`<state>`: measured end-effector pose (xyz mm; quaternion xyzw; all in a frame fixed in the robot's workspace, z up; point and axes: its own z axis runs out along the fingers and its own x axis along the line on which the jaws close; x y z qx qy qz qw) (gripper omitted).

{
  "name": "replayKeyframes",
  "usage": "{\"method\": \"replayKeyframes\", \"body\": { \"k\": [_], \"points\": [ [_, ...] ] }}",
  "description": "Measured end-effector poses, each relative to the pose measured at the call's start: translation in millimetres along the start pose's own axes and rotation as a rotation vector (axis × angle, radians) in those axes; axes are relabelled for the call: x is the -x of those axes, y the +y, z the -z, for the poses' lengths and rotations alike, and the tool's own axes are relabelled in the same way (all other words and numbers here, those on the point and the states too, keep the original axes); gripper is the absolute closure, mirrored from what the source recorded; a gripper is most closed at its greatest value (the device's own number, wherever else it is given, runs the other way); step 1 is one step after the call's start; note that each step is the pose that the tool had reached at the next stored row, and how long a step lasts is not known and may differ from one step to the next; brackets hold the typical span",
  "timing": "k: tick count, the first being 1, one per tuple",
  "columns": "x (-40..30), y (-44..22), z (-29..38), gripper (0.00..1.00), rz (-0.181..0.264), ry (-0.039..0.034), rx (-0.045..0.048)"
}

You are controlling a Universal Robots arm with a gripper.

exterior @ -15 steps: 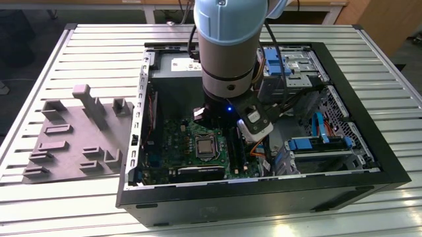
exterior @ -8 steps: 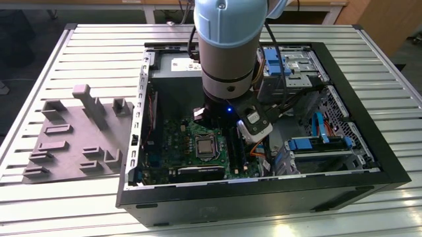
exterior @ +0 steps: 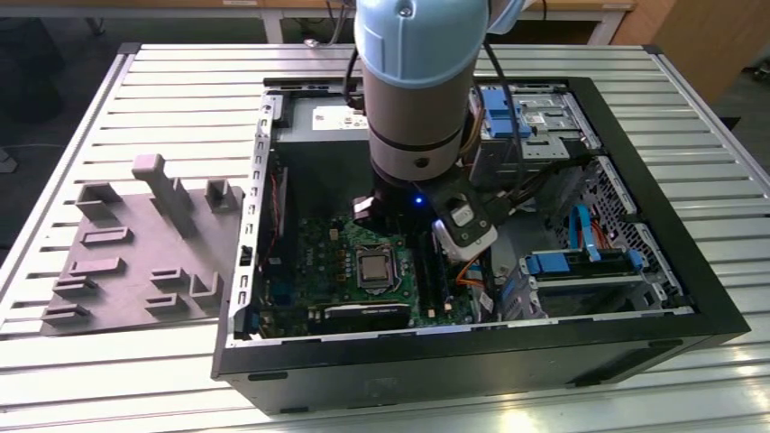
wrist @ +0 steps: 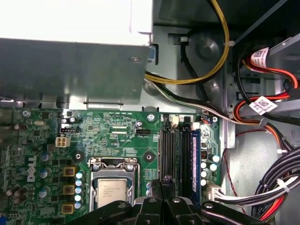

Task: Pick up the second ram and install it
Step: 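Insert the second ram into the second slot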

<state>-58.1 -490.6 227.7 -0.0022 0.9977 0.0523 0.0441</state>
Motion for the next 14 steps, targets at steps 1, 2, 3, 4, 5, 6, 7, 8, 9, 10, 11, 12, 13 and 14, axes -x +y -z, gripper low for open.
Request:
{"method": "replayKeyframes", "body": {
  "k": [1,2,3,4,5,6,7,8,9,10,11,12,13,14],
  "points": [
    [0.9,0.0,-0.2,0.89,-0.002,-0.0003,-0.0001],
    [2.0,-0.1,-0.3,0.89,-0.004,-0.0004,-0.0003],
    [3.2,-0.1,-0.4,0.89,-0.005,-0.0005,-0.0005],
    [4.0,-0.1,-0.5,0.89,-0.006,-0.0004,-0.0006],
    [4.2,-0.1,-0.5,0.89,-0.006,-0.0004,-0.0007],
    [4.3,-0.1,-0.5,0.89,-0.006,-0.0005,-0.0007],
    [4.4,-0.1,-0.5,0.89,-0.006,-0.0005,-0.0006],
    [4.6,-0.1,-0.5,0.89,-0.006,-0.0004,-0.0007],
    [5.0,-0.1,-0.6,0.89,-0.006,-0.0004,-0.0007],
    [5.6,-0.1,-0.7,0.89,-0.006,-0.0001,-0.0009],
    [5.9,0.0,-0.7,0.89,-0.005,0.0002,-0.0036],
    [6.1,0.0,-0.5,0.89,-0.005,0.0005,-0.0071],
    [6.2,0.0,-0.2,0.89,-0.005,0.0006,-0.0094],
    [6.2,-0.1,0.0,0.89,-0.005,0.0007,-0.01]
  ]
}}
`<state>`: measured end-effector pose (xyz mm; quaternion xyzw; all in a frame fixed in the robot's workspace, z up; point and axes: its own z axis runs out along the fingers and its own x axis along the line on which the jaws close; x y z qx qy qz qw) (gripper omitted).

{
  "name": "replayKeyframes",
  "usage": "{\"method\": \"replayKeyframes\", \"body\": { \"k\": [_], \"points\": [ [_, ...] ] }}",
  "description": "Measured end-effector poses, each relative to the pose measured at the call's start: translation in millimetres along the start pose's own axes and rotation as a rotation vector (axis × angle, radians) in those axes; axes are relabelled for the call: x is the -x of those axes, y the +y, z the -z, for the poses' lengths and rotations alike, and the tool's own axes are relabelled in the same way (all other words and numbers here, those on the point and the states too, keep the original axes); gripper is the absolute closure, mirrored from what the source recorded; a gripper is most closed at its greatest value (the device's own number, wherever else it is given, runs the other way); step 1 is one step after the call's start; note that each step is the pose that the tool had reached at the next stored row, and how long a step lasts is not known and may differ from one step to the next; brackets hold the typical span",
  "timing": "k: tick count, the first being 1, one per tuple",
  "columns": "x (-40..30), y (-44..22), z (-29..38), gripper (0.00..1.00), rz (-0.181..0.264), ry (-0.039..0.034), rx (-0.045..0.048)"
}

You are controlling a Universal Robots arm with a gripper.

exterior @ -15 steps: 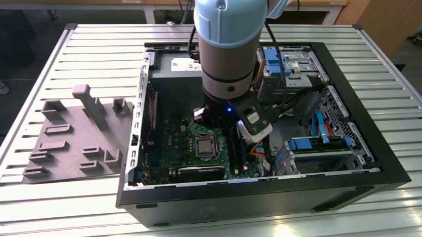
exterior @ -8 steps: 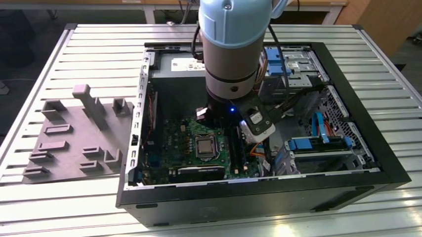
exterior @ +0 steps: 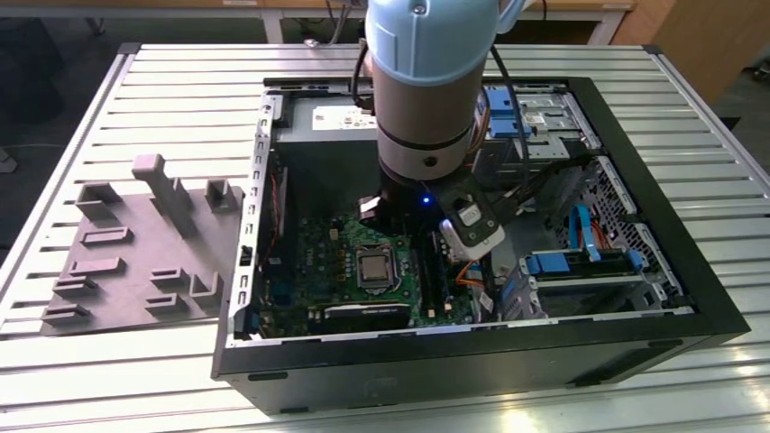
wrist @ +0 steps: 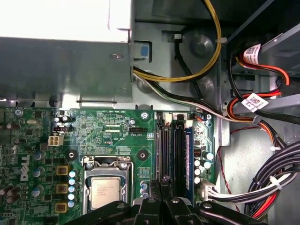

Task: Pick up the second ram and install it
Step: 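Insert the second ram into the second slot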

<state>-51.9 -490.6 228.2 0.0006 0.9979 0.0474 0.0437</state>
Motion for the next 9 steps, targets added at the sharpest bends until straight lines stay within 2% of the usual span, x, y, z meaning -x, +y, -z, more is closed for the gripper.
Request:
{"method": "replayKeyframes", "body": {
  "k": [9],
  "points": [
    [0.5,0.4,3.5,0.89,0.0,-0.0002,0.0018]
  ]
}}
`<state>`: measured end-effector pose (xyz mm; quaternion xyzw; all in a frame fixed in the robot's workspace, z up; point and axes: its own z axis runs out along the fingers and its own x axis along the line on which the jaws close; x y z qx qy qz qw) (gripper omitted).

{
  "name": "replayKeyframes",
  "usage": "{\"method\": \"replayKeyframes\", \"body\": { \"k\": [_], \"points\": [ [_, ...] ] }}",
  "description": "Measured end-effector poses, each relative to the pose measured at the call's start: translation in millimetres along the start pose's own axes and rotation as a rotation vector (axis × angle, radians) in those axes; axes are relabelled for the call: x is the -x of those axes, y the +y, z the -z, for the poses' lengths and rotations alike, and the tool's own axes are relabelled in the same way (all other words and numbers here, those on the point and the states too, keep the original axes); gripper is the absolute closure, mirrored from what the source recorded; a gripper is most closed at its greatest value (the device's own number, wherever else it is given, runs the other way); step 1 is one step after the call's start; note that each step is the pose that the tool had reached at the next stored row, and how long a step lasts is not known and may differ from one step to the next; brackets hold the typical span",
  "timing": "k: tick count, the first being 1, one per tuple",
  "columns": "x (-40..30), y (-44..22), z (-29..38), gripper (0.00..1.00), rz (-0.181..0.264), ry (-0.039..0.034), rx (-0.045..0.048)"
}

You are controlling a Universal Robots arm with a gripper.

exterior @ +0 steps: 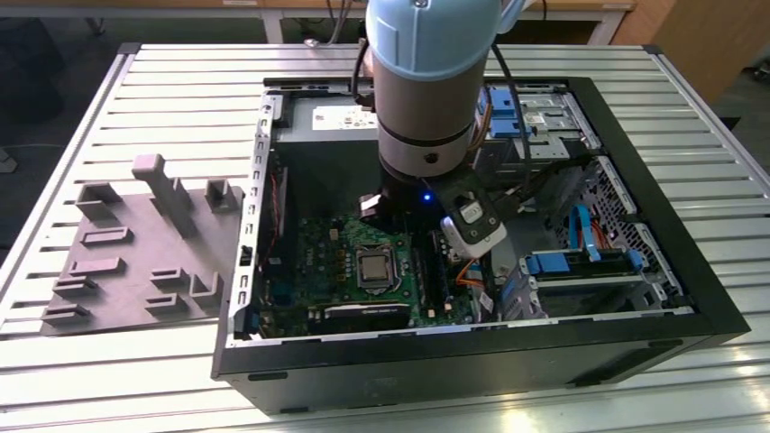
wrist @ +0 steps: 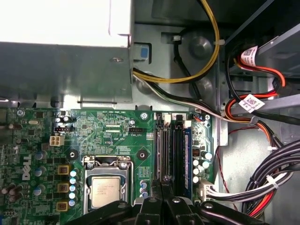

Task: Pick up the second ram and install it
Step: 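Insert the second ram into the second slot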

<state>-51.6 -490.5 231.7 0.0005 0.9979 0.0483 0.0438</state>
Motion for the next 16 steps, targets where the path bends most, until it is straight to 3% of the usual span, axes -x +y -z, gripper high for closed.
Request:
{"method": "replayKeyframes", "body": {
  "k": [16],
  "points": [
    [3.8,0.0,-0.1,0.89,0.0,0.0002,-0.0002]
  ]
}}
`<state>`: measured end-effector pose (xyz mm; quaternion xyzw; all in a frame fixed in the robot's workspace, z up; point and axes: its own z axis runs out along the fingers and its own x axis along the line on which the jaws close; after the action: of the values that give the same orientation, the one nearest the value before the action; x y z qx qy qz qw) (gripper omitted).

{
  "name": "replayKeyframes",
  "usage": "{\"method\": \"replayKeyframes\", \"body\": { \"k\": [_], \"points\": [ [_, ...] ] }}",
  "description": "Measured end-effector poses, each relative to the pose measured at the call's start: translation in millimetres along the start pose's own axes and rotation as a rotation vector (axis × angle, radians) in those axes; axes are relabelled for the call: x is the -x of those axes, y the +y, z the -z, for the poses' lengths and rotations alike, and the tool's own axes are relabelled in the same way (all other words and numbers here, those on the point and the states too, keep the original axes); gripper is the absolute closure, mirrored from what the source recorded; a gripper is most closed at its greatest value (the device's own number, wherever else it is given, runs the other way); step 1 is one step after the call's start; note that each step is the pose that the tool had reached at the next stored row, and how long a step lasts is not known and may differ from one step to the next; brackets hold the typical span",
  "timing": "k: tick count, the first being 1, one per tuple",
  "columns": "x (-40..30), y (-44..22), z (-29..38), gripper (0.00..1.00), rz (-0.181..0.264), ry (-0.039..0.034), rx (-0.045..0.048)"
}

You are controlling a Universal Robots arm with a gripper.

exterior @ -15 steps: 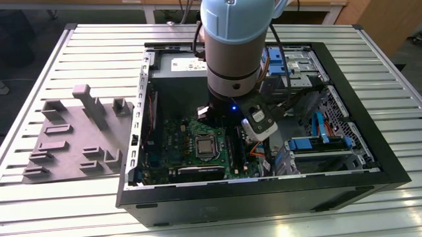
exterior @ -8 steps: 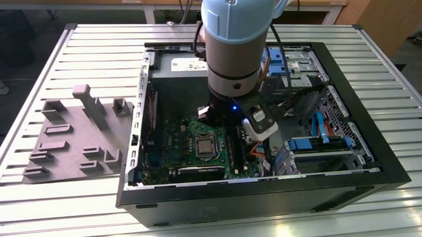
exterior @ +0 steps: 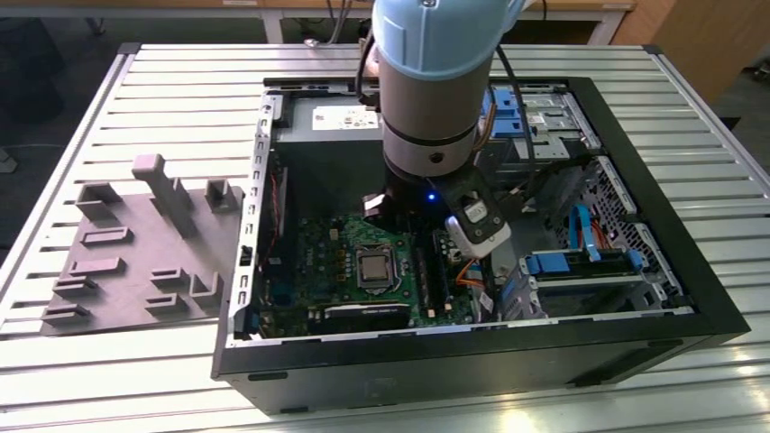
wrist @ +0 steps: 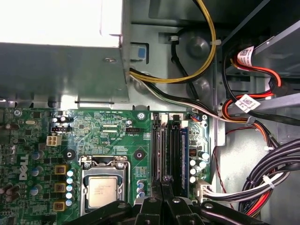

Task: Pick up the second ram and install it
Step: 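Insert the second ram into the second slot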

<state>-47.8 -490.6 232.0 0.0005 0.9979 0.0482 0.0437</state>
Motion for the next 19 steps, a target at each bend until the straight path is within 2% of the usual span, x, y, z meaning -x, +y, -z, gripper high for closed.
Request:
{"method": "replayKeyframes", "body": {
  "k": [7,14,19],
  "points": [
    [0.4,0.0,0.0,0.89,0.0,0.0,-0.0001],
    [5.3,-0.1,-0.6,0.89,-0.001,0.0007,-0.0002],
    [5.5,-0.1,-1.4,0.89,-0.003,0.0004,-0.0004]
  ]
}}
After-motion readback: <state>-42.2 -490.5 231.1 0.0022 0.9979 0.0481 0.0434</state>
